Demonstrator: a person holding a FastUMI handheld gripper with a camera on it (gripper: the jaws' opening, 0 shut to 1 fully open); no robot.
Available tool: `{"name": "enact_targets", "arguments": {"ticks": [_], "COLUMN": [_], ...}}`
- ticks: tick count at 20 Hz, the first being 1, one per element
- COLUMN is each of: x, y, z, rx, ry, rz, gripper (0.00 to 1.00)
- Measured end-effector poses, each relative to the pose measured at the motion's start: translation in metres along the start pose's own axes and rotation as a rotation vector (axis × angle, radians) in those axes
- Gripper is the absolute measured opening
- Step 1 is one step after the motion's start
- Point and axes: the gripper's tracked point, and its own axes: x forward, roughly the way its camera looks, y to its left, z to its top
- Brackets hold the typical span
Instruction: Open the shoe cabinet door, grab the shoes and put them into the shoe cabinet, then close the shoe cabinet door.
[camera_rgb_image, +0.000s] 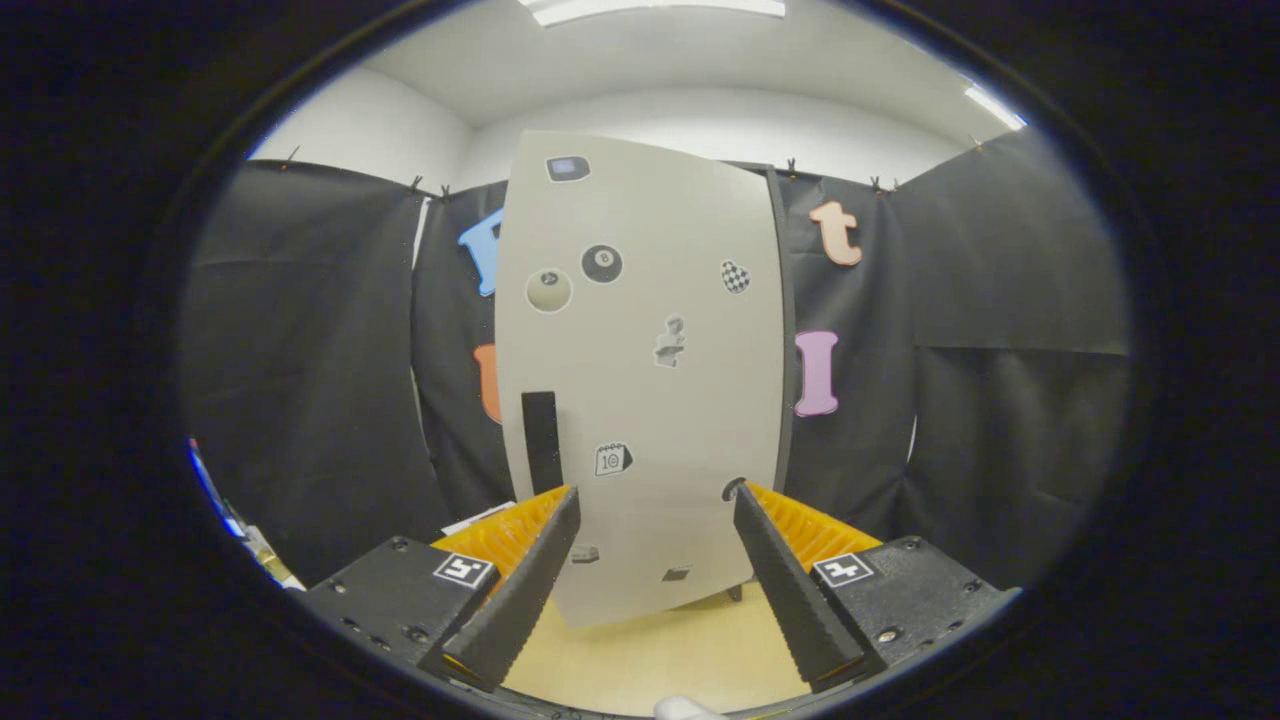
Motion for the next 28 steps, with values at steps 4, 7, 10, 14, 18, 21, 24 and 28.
{"name": "enact_targets", "arguments": {"ticks": [4,7,10,14,18,21,24,28], "x": [-0.027,-0.044,-0.060,-0.073,-0.080,-0.082,-0.083,-0.084], "y": [-0.016,-0.035,-0.055,-0.076,-0.086,-0.084,-0.080,-0.075], "z": [0.007,0.009,0.015,0.013,0.009,0.006,0.009,0.019], "rx": [-0.013,-0.025,-0.002,0.010,0.015,0.015,0.020,0.017], "ry": [-0.028,-0.039,-0.052,-0.052,-0.040,-0.029,-0.034,-0.045], "rz": [-0.009,-0.033,-0.050,-0.076,-0.084,-0.069,-0.060,-0.041], "gripper": [1.00,1.00,1.00,1.00,1.00,1.00,1.00,1.00]}}
